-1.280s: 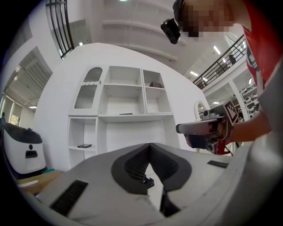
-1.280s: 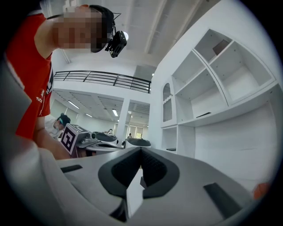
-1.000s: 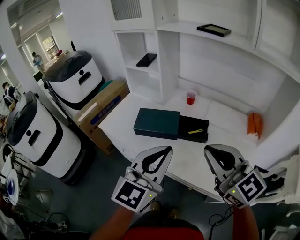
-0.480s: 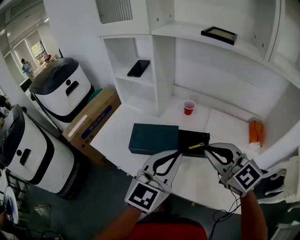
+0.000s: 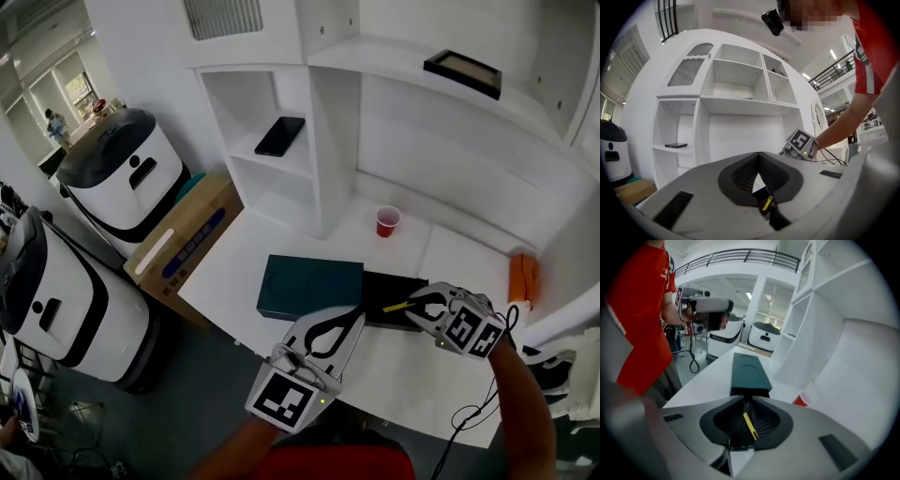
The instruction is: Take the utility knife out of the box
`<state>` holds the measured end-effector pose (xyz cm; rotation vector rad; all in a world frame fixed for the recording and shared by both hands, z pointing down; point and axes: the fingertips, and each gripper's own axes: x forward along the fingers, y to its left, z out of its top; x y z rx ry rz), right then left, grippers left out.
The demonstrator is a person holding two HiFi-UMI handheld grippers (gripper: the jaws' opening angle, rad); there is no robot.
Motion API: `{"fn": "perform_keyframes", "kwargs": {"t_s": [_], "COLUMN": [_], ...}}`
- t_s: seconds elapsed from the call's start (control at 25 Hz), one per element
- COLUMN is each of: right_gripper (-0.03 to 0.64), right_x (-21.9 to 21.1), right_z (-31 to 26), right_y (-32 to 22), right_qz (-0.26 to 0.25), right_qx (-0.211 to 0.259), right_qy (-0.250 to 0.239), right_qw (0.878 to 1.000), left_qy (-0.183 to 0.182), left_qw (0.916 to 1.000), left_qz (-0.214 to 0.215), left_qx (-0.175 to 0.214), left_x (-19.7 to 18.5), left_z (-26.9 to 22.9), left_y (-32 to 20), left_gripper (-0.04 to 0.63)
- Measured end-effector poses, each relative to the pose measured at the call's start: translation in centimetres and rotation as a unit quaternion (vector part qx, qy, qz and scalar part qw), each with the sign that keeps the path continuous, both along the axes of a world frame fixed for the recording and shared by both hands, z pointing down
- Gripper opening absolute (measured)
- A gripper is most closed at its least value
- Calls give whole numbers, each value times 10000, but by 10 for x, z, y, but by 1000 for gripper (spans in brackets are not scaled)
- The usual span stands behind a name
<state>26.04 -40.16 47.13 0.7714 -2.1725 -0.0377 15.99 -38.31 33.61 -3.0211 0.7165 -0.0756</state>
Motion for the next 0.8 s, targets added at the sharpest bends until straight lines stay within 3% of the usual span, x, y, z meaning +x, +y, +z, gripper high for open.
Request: {"fn": "perform_keyframes", "kwargs": {"t_s": [0.12,0.28,0.56,0.8], "right_gripper": [101,133,160,160], "right_x": [8,16,24,29], "right_z": [36,78,121,144], "right_y": [-12,-19,-19,-25], "right_qz": [-466,-1029,-1713,-2006], "right_qx": [-427,-907,-1752,-1978], "right_qy": [589,1267,2022,2514], "right_qw": [9963,9824,9482,9260], "left_qy": [-75,-151,-211,-248], "left_qw": [9999,9994,9984,9978], "left_qz": [-145,-310,-525,-606], "left_qx": [-23,-50,-88,-131], "left_x": [0,1,1,-1], "left_z": [4,10,17,23], "left_y": [-7,-16,-29,-36], "left_gripper": [37,38,38,38]}}
